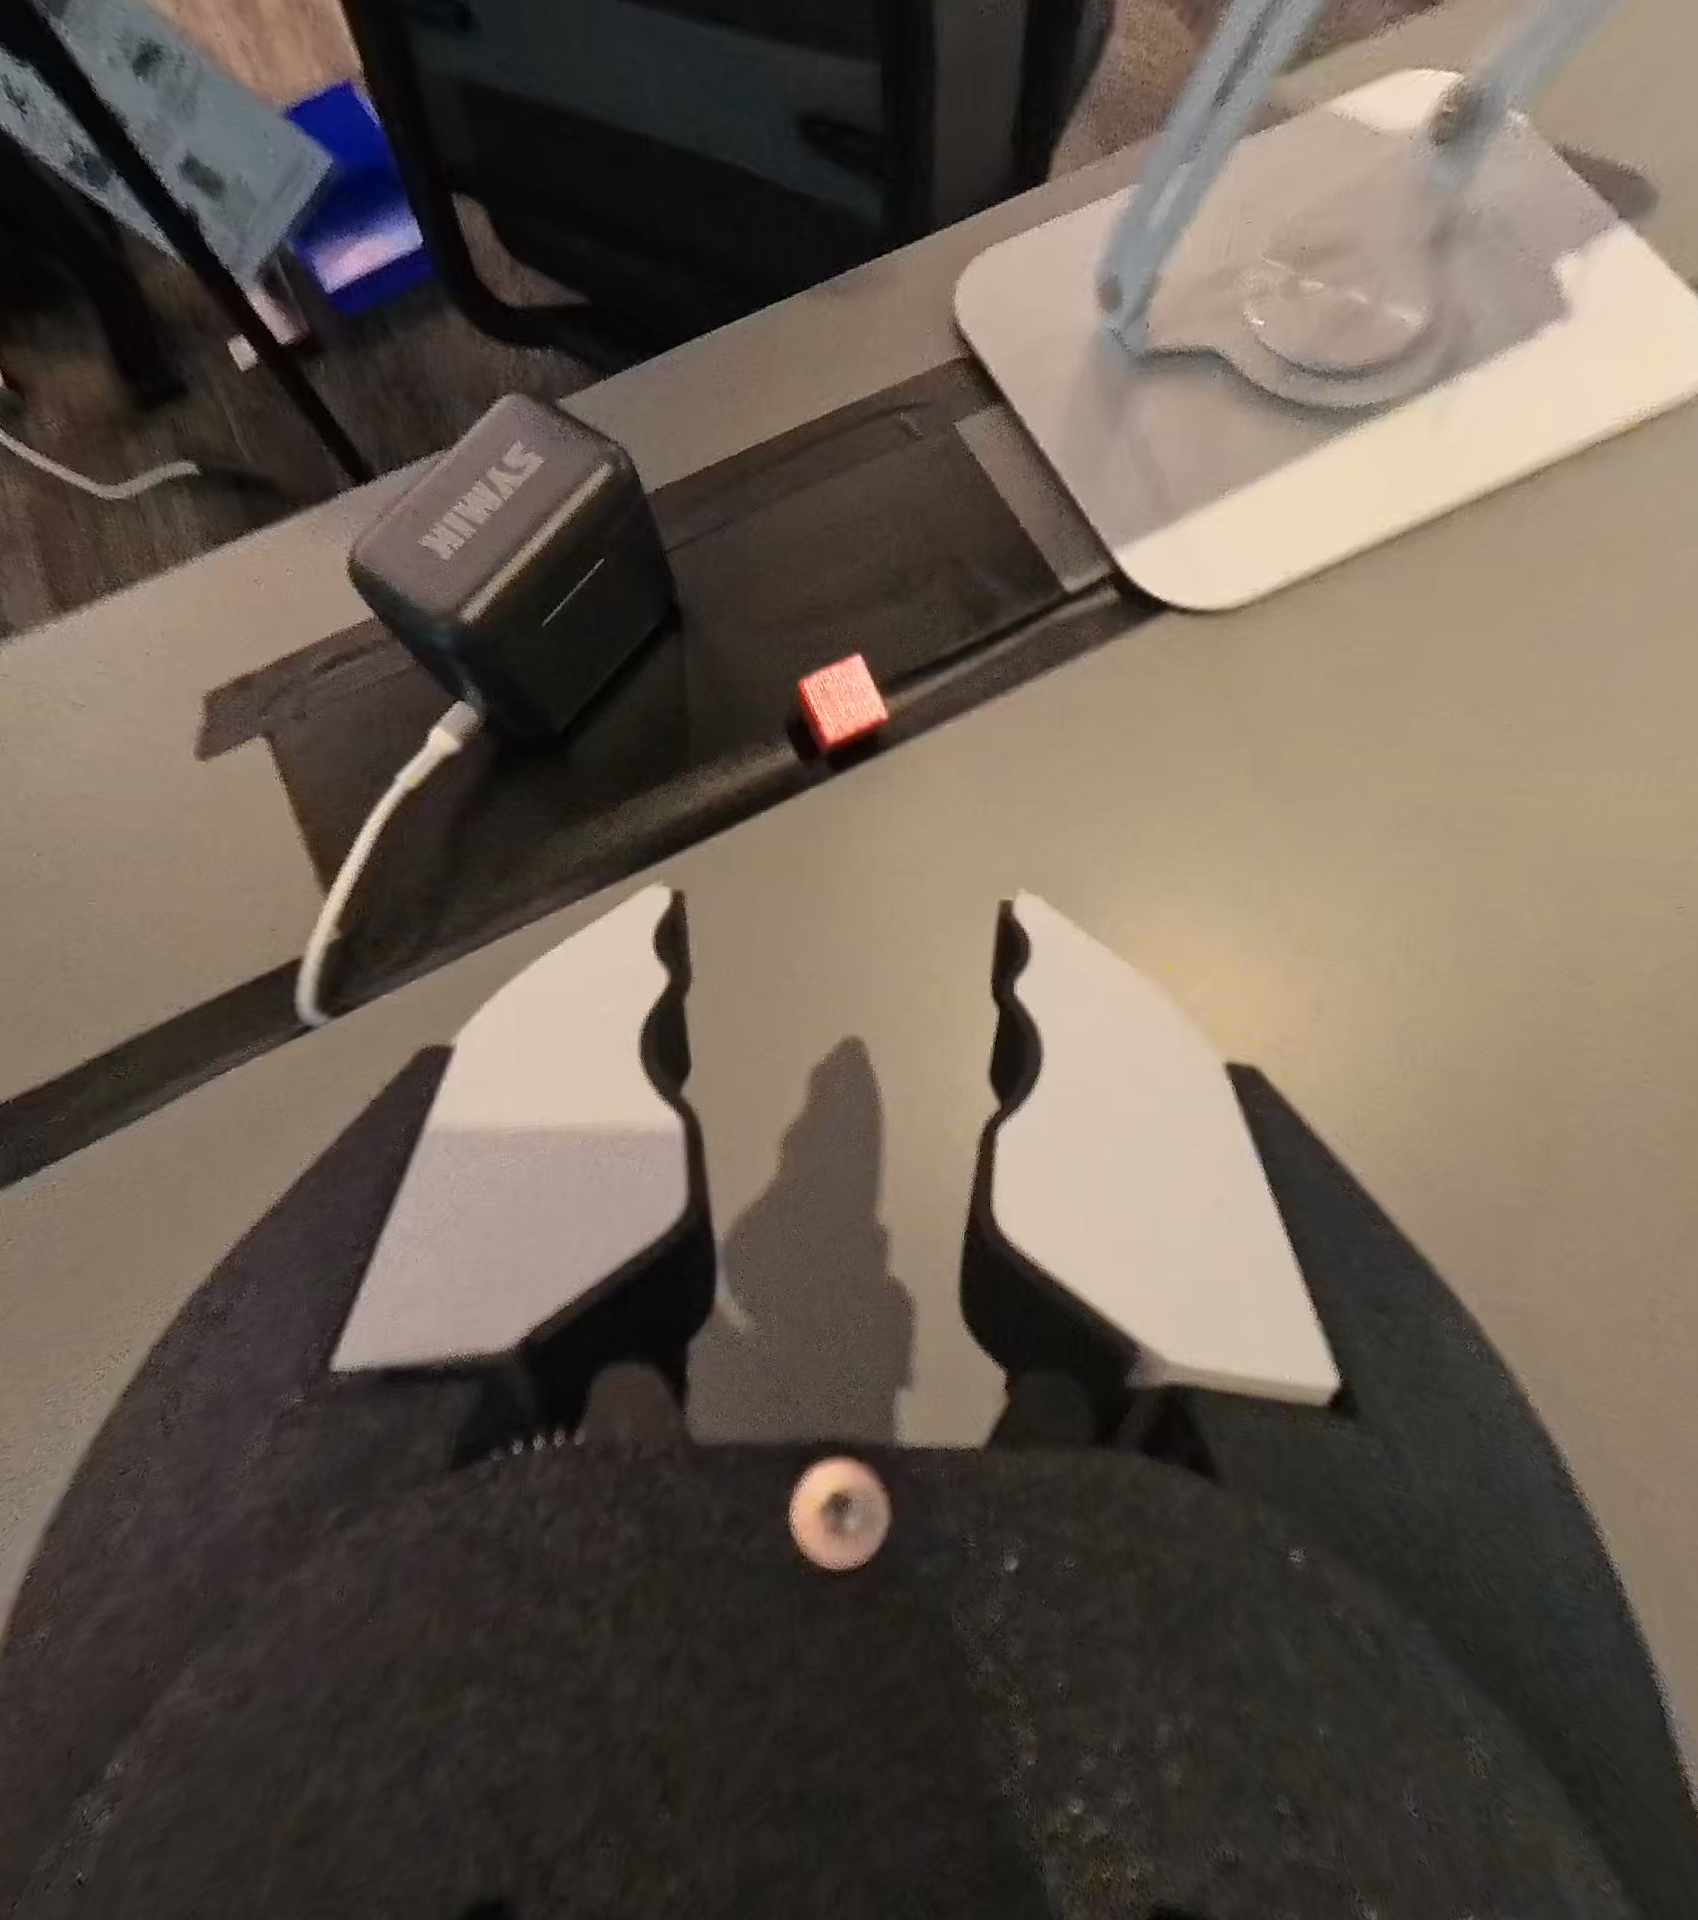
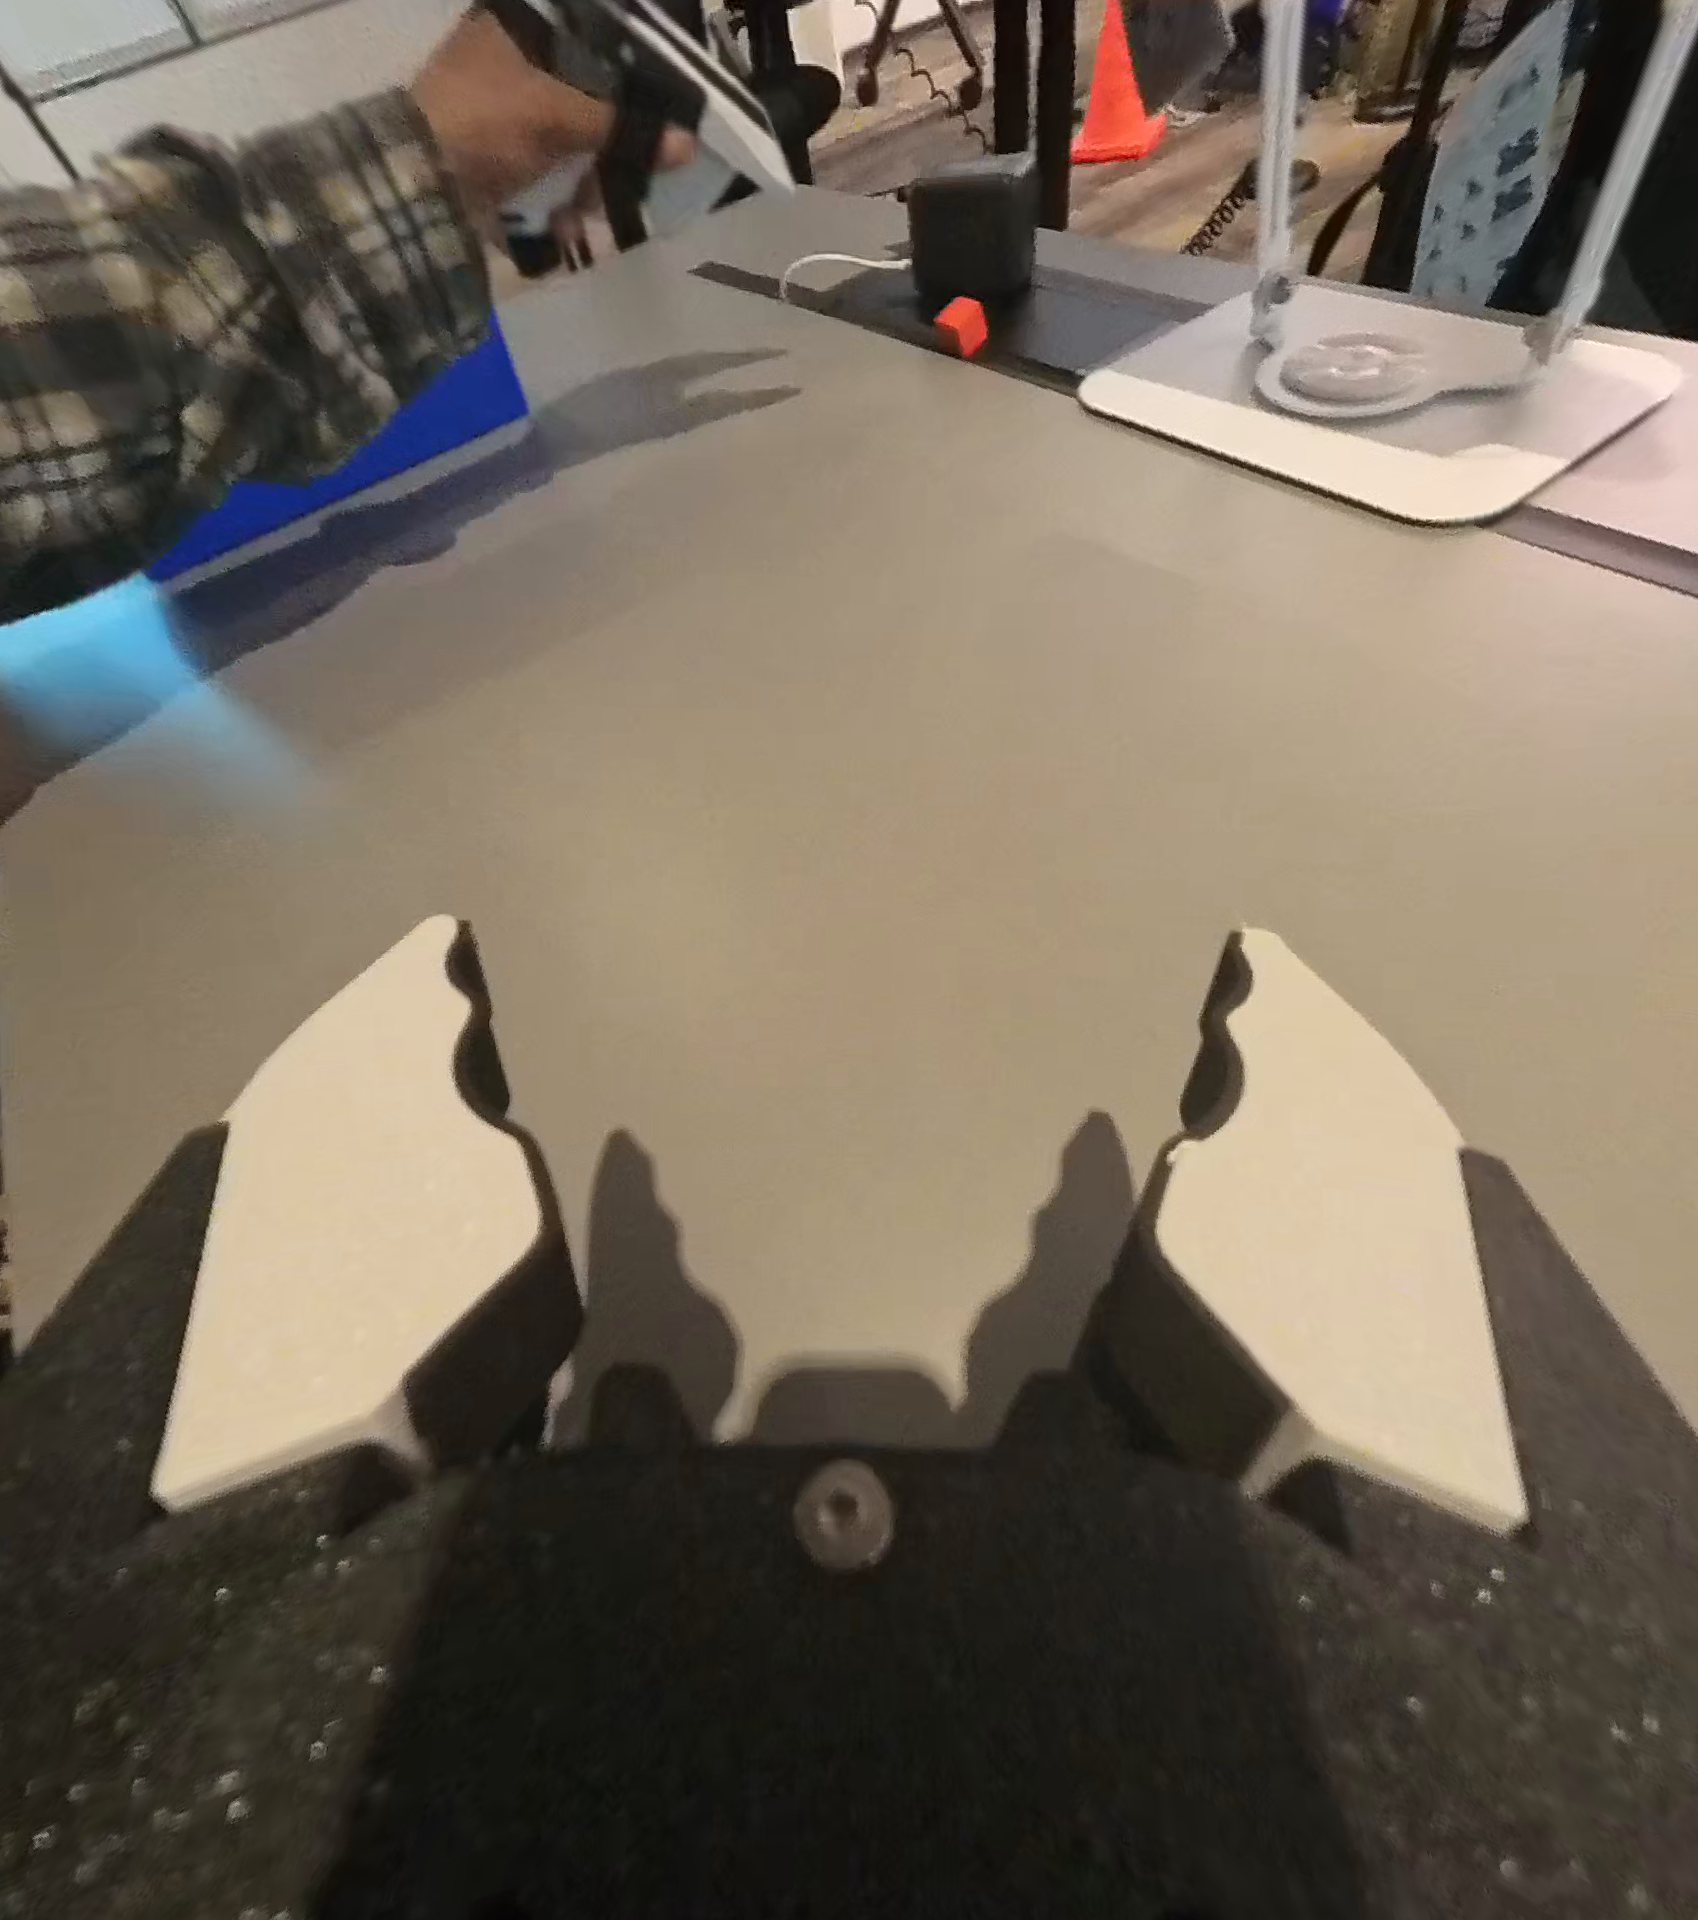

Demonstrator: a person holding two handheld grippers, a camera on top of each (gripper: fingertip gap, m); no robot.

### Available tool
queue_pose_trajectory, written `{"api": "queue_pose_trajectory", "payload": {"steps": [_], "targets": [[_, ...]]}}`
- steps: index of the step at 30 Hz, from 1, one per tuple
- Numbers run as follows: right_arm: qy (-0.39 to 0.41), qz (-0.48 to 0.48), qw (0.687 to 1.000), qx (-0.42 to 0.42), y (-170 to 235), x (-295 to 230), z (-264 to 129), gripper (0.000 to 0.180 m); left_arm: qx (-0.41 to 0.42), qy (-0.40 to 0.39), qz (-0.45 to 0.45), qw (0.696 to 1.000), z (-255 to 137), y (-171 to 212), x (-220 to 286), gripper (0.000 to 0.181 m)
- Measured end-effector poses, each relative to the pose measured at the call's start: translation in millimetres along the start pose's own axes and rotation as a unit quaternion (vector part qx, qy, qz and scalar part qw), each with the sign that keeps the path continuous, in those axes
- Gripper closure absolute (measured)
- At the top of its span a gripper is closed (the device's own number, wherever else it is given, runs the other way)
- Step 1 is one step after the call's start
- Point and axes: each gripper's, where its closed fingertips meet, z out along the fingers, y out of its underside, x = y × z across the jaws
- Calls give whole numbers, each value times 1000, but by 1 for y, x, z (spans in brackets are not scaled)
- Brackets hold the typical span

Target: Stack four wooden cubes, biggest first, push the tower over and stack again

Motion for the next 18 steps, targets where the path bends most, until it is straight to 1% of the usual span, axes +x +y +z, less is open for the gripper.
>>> {"api": "queue_pose_trajectory", "payload": {"steps": [1, 4, 8, 13, 18], "targets": [[2, 4, 1000, 1, 1, 3, -1, 52, -6, -9, -17, 1000, 14, 0, -2, 128], [8, 14, 1000, 5, 5, 12, -3, 52, -21, -44, -55, 997, 45, 1, -5, 128], [7, 27, 1000, 4, 15, 18, -4, 53, -32, -63, -105, 992, 74, 4, -2, 126], [14, 31, 999, 1, 23, 20, -12, 52, -7, -67, -162, 985, 90, -7, -2, 126], [22, 44, 999, 17, 23, 27, -20, 53, -2, -76, -209, 975, 103, -4, -6, 126]]}}
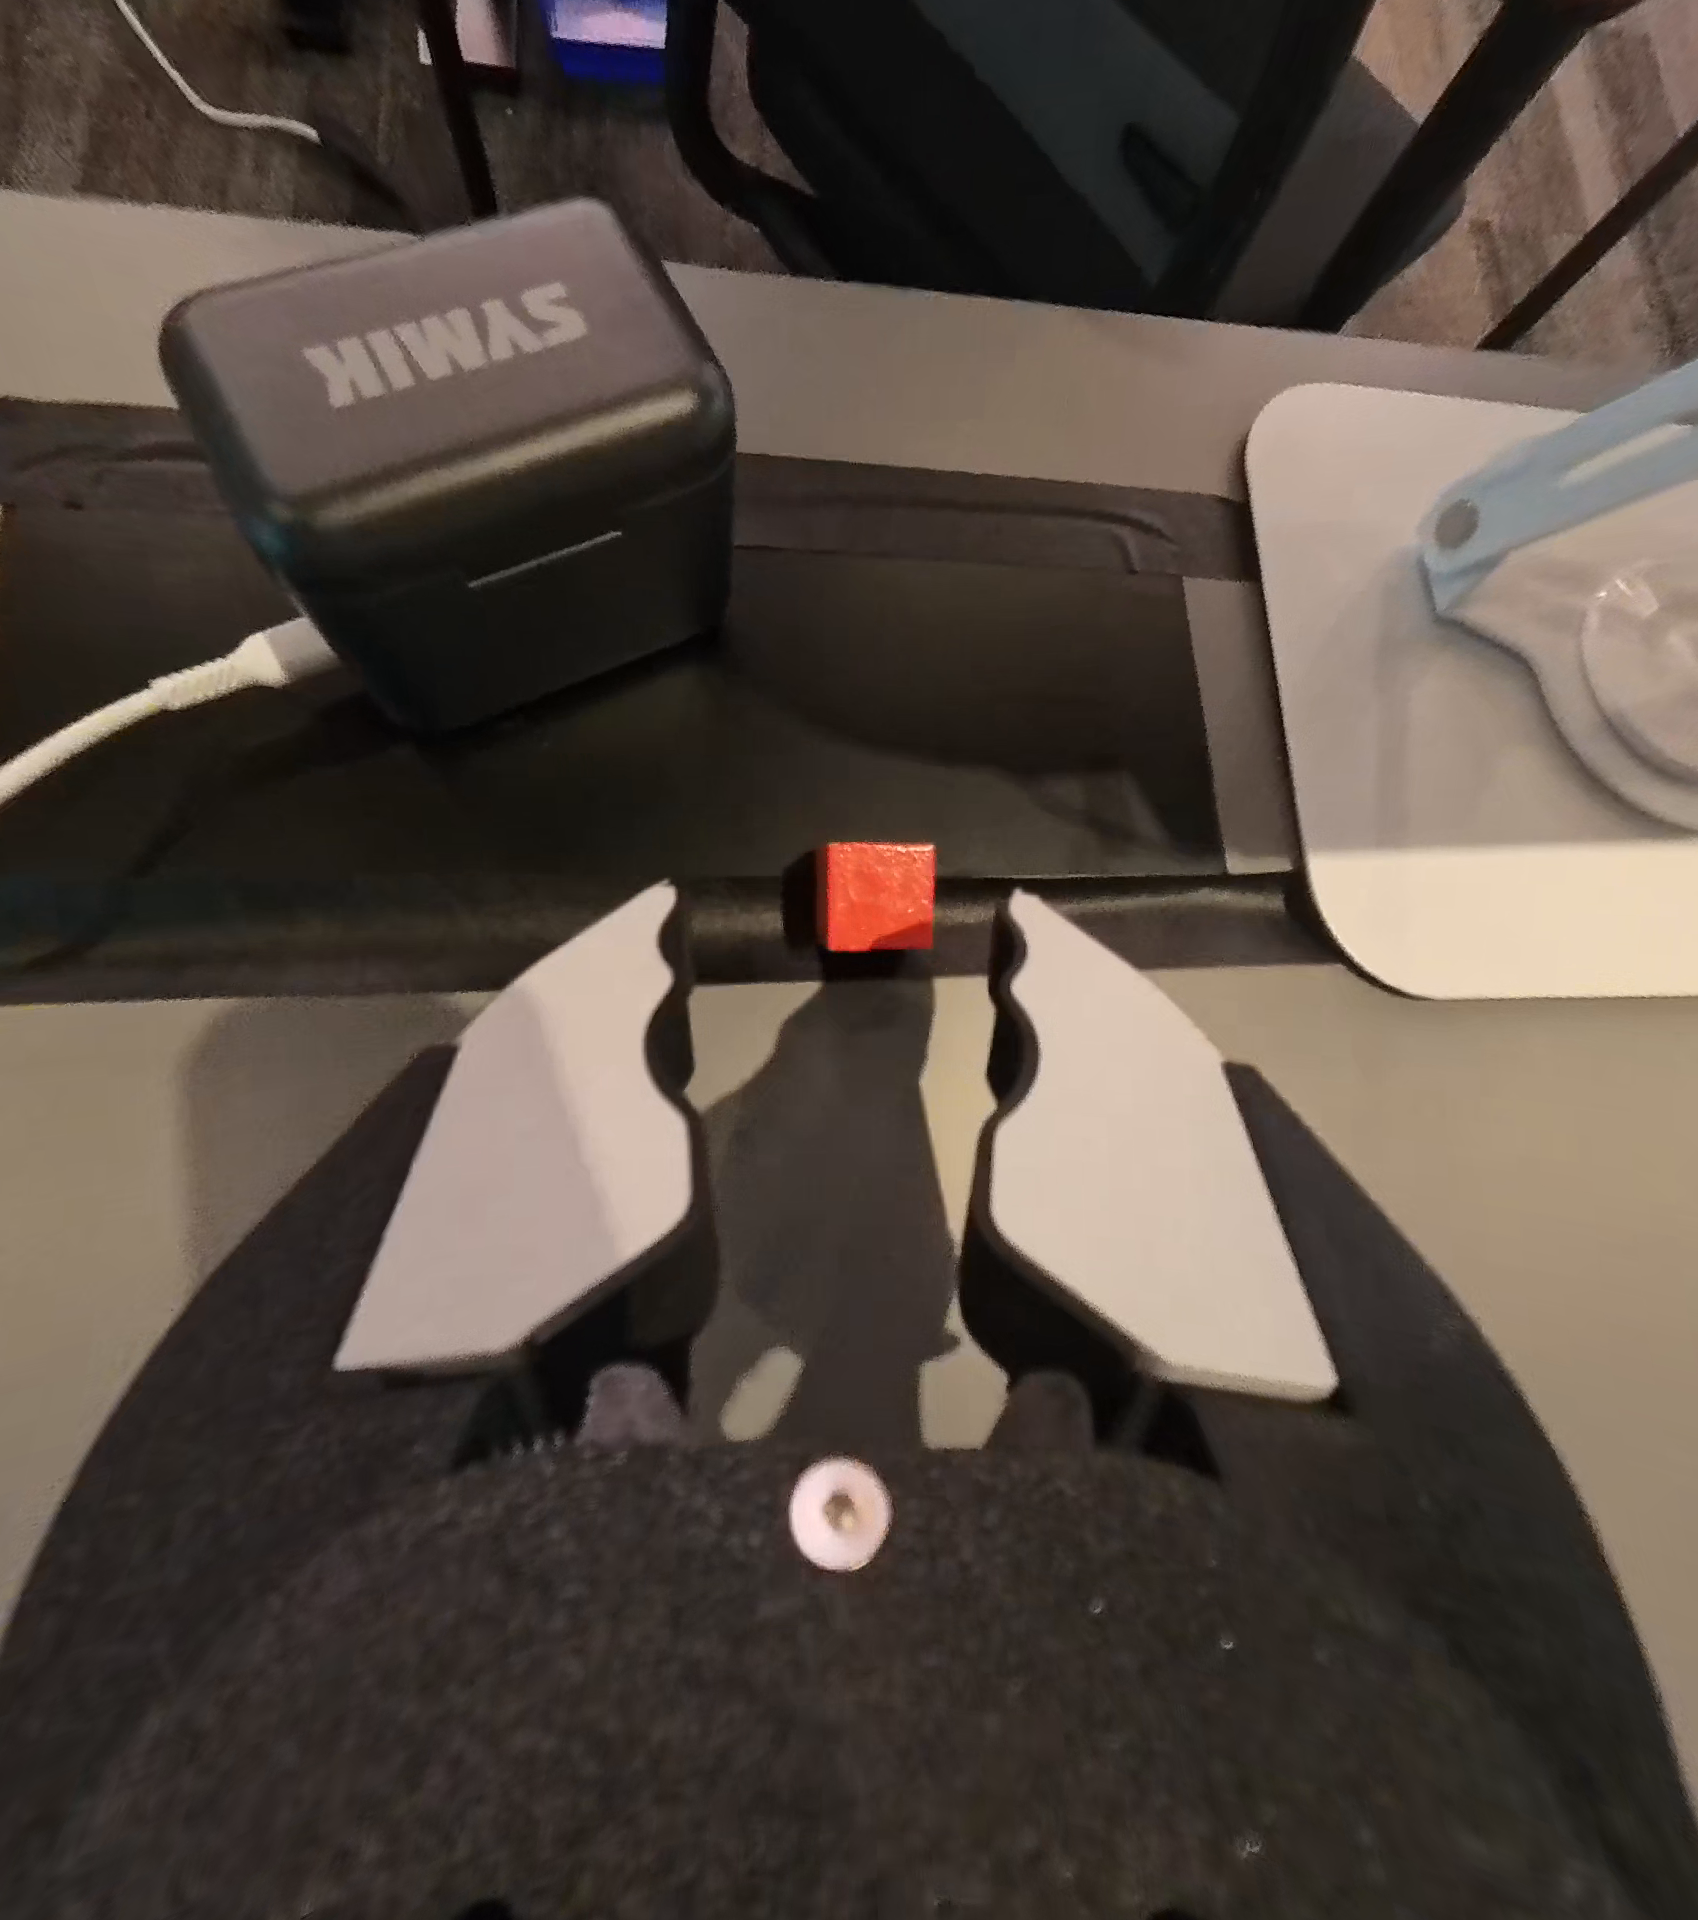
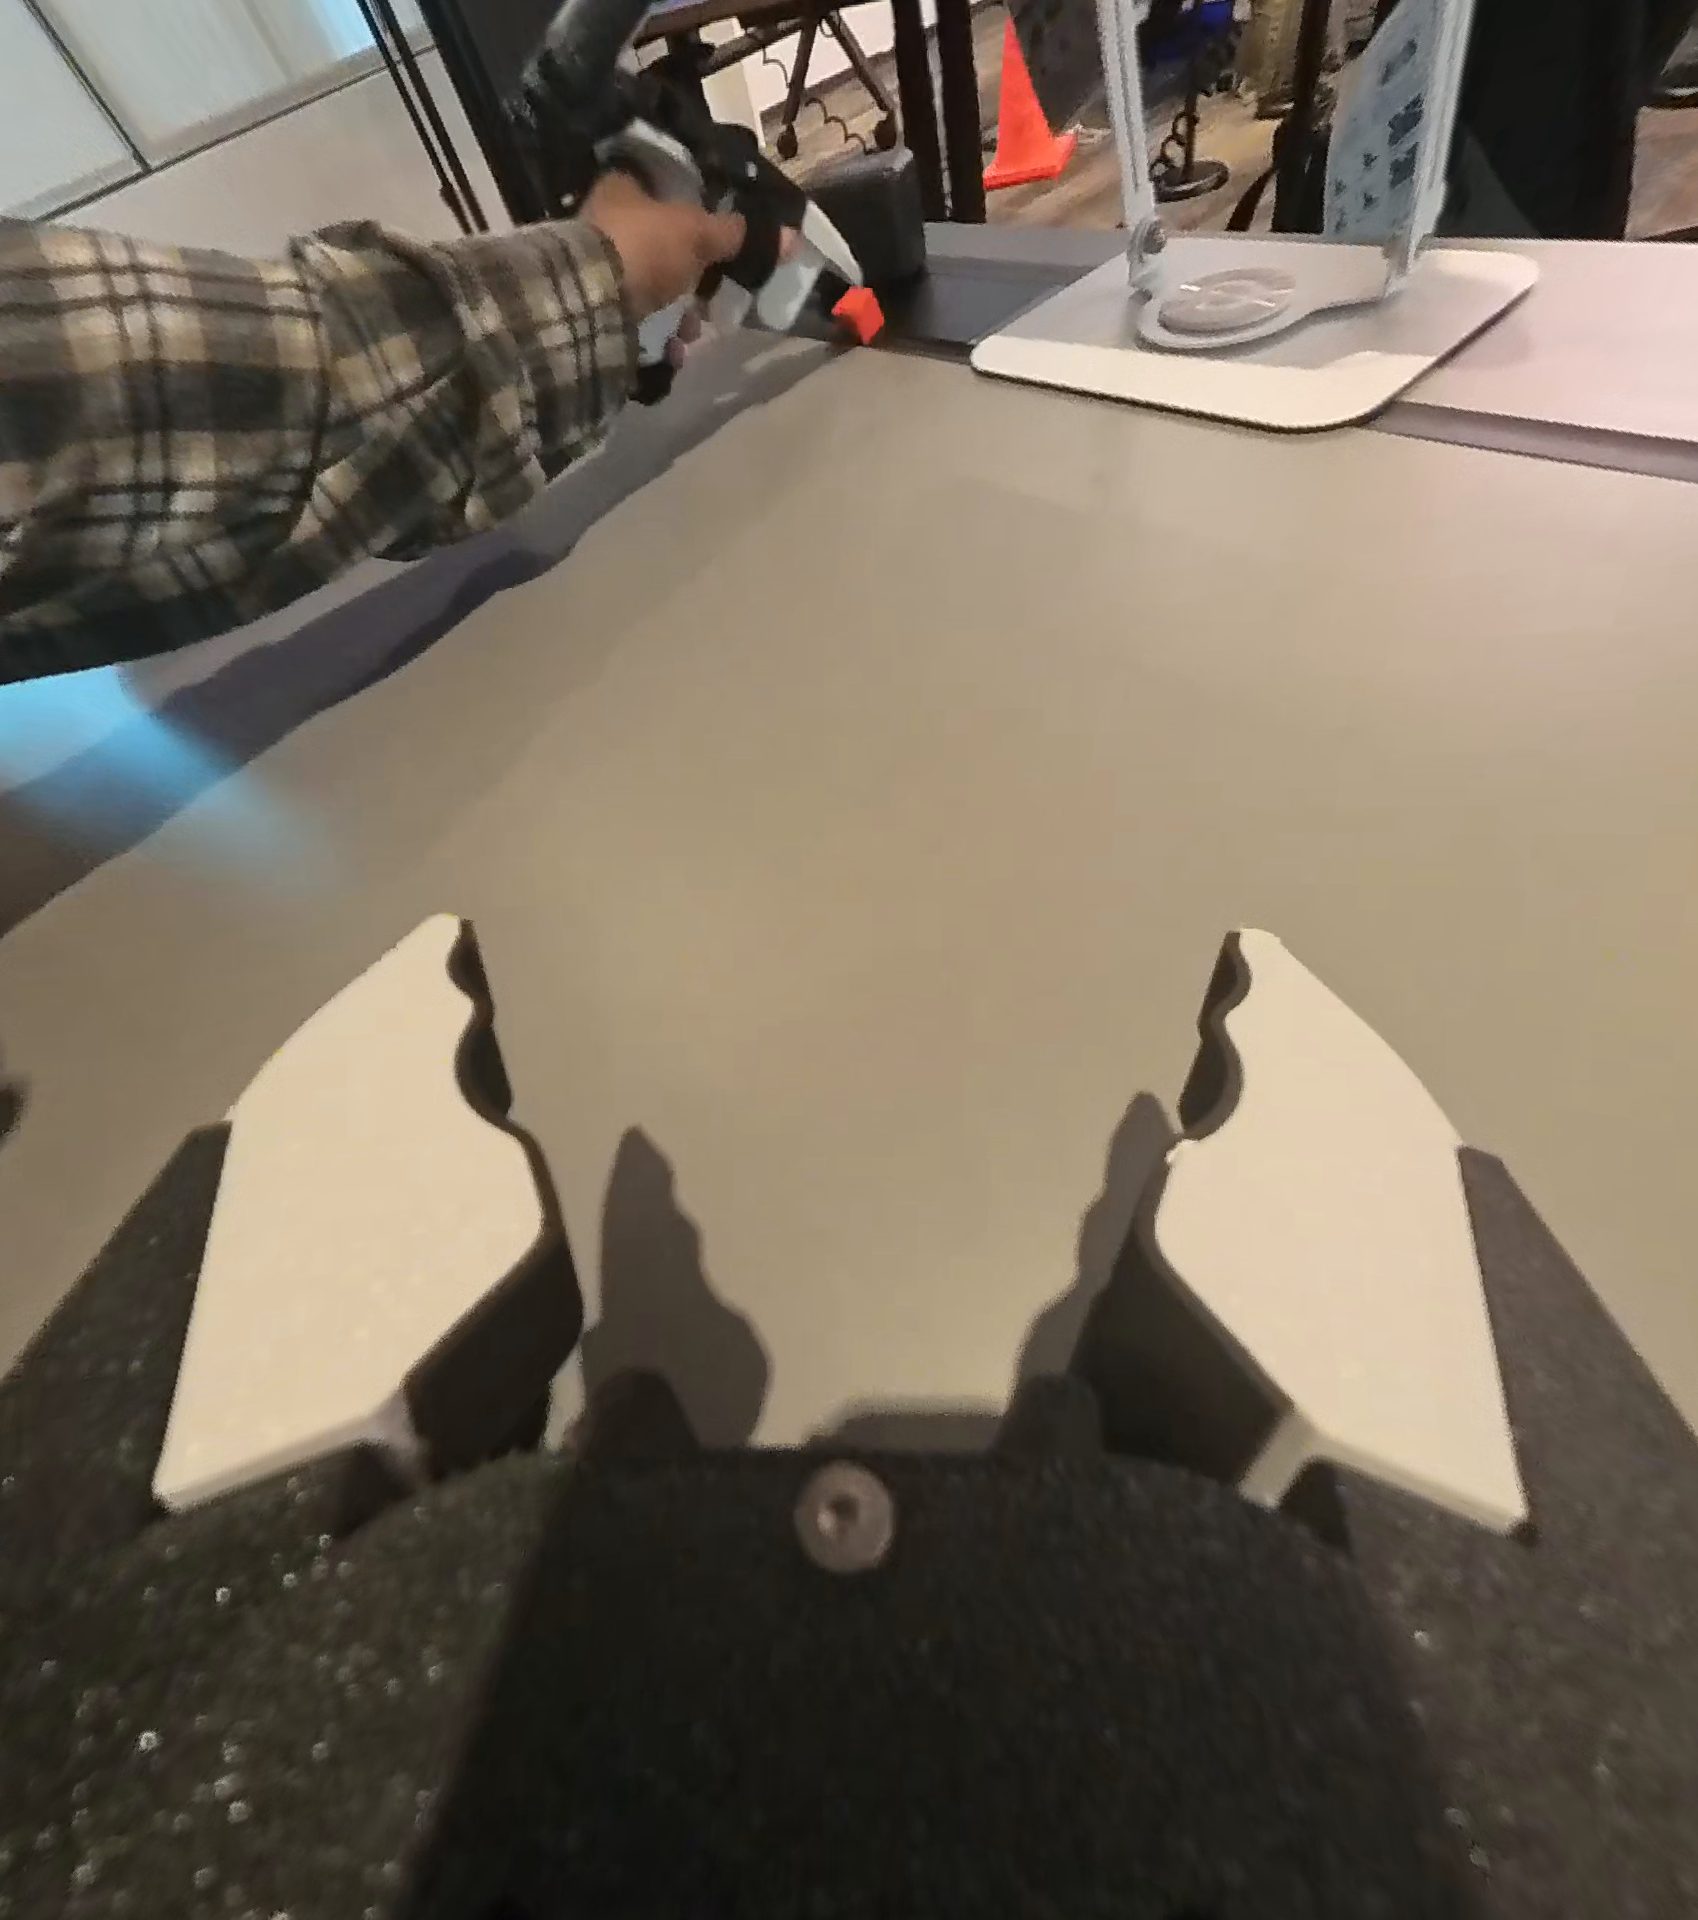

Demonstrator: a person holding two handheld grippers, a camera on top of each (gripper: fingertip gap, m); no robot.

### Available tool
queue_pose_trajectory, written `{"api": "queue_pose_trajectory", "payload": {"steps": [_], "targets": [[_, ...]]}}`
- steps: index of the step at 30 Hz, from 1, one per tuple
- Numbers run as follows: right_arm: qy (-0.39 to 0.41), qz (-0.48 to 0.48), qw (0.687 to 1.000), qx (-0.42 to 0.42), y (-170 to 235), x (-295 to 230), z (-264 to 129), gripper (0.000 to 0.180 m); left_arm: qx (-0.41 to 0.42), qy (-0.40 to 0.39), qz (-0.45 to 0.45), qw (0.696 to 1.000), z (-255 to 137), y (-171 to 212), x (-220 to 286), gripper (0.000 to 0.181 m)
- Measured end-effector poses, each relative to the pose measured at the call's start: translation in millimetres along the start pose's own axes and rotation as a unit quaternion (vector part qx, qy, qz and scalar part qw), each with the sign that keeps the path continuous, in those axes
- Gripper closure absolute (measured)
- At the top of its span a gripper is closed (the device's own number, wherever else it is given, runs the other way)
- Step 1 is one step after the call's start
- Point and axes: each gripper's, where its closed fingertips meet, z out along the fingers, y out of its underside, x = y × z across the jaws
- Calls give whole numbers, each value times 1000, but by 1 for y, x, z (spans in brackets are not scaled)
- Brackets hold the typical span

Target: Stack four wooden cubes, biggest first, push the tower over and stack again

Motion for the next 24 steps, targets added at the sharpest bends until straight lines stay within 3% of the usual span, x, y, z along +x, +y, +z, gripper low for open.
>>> {"api": "queue_pose_trajectory", "payload": {"steps": [9, 14, 17, 24], "targets": [[6, 2, 1000, -2, 3, 6, -8, 53, -19, -25, 4, 999, 21, 10, 3, 127], [18, 6, 1000, 0, 3, 11, -16, 55, -23, -28, 25, 999, 26, 10, 3, 158], [22, 12, 1000, 10, -1, 13, -21, 56, -29, -24, 34, 999, 24, 11, 4, 158], [15, 4, 1000, 18, -9, 6, -24, 57, 1, 28, 57, 998, -30, -14, -3, 158]]}}
